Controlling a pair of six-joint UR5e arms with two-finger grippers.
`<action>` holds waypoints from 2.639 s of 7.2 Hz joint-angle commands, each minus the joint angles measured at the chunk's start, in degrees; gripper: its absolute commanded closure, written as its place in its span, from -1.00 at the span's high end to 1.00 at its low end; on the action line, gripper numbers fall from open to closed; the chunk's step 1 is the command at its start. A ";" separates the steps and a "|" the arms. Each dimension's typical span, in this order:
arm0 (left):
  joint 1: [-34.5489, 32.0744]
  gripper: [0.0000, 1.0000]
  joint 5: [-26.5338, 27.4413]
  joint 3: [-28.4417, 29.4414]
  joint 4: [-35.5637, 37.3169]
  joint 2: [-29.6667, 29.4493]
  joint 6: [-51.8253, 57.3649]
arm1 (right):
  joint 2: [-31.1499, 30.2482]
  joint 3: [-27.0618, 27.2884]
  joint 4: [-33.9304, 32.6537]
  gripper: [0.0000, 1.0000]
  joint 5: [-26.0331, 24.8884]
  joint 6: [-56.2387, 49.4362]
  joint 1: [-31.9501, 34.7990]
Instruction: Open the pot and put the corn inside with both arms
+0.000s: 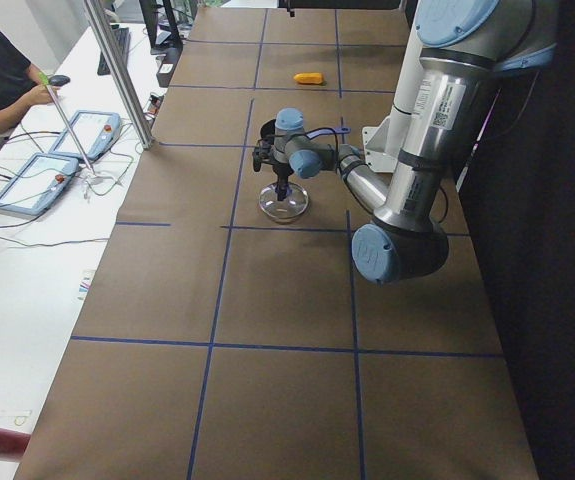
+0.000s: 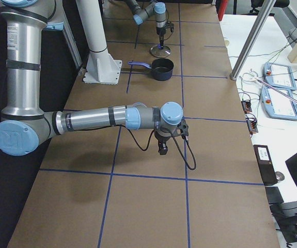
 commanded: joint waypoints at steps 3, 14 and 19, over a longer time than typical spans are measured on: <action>-5.58 1.00 -3.02 -12.71 4.77 5.39 0.75 | -0.15 8.65 3.64 1.00 -3.07 23.45 -10.55; -8.86 1.00 -6.12 -20.12 5.06 12.08 0.75 | -3.41 3.22 37.07 0.21 -27.17 69.65 -42.31; -9.30 1.00 -6.12 -20.47 4.97 11.91 0.75 | -2.01 11.00 36.29 -1.00 -26.21 69.91 -43.28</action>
